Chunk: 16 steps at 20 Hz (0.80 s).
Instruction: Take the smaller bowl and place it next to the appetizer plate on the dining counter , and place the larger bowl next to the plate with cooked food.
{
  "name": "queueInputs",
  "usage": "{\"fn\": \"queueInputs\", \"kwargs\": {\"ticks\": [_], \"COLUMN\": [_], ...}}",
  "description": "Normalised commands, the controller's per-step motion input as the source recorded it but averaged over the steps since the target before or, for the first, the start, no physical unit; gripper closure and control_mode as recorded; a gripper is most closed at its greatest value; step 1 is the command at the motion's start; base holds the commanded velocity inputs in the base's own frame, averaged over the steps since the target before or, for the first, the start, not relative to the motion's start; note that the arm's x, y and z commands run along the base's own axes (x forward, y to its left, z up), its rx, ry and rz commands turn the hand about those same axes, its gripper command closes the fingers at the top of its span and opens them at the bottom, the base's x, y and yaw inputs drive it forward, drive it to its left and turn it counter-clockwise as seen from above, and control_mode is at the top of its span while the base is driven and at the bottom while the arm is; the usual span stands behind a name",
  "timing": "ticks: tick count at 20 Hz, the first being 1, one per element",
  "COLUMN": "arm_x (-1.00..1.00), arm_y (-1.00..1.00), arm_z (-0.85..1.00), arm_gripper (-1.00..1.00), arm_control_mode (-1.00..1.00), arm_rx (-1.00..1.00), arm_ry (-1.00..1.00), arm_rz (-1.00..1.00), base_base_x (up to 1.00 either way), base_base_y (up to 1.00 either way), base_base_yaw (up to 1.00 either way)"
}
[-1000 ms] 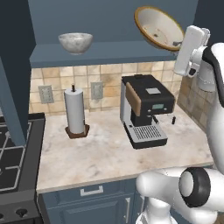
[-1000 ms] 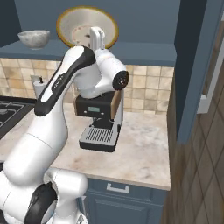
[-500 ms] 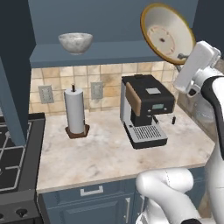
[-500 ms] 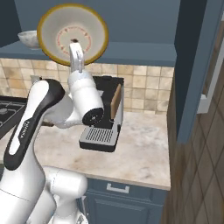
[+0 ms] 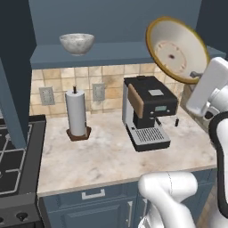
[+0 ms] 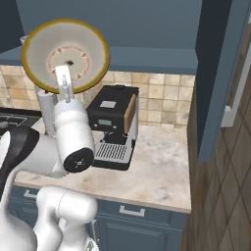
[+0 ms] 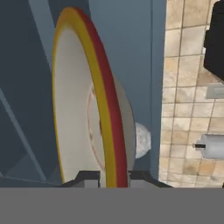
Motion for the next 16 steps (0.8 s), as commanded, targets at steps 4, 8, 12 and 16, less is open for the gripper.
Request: {"fn": "queueInputs", "kwargs": {"ticks": [4, 8, 12, 16], "arm_x": [-1.0, -1.0, -0.9, -0.49], "arm_y": [0.0, 0.0, 0.02, 0.28], "arm_z": [-0.07, -0.1, -0.05, 0.0], "arm_gripper": [1.0, 1.0, 1.0, 1.0], "arm_control_mode": [-1.0, -1.0, -1.0, -1.0], "arm_rx": [-0.33, -0.19, -0.08, 0.0], "arm_ry": [0.43, 0.36, 0.38, 0.43], "arm_rz": [0.0, 0.0, 0.0, 0.0], "base_base_x": [0.0, 0.0, 0.0, 0.0], "base_base_y": [0.0, 0.0, 0.0, 0.0], "base_base_yaw": [0.0, 0.0, 0.0, 0.0]}}
